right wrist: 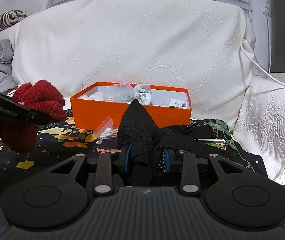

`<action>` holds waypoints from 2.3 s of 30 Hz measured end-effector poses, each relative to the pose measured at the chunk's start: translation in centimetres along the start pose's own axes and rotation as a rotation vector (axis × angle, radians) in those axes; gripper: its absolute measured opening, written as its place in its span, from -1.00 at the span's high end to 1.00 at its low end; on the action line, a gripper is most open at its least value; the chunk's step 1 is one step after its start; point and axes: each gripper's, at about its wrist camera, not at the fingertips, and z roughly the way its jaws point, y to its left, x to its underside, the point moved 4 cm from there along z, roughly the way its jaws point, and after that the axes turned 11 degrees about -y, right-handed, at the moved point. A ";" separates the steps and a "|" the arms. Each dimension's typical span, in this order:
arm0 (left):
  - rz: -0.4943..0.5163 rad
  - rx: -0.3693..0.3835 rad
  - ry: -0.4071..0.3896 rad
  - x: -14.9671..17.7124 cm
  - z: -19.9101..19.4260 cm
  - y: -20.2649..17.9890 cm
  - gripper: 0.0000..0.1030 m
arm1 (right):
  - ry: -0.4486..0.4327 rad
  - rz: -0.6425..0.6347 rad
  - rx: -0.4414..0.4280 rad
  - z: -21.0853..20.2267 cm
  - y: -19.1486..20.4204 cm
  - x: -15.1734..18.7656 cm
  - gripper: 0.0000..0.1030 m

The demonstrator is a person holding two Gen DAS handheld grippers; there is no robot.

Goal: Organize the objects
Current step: 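Lift and carry plush and black fabric toward the orange box with both tools, then lower plush and fabric into the orange box and open both tools, then withdraw both tools and lower the left tool toward the cotton swab bag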

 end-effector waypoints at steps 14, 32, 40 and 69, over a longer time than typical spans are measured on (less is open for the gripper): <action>0.062 -0.009 -0.059 -4.7 3.0 1.2 -1.00 | 0.000 0.077 -0.035 0.0 -1.3 -1.9 0.27; 0.110 -0.009 -0.074 -9.9 12.2 2.1 -1.00 | 0.001 0.037 -0.025 9.5 -3.8 -8.4 0.27; 0.118 0.008 -0.035 -10.8 17.9 2.7 -1.00 | 0.068 0.113 -0.044 17.8 -5.7 -10.2 0.27; 0.248 0.237 0.010 -3.3 10.7 -1.1 -1.00 | 0.182 0.378 -0.130 10.7 -8.3 -3.8 -0.91</action>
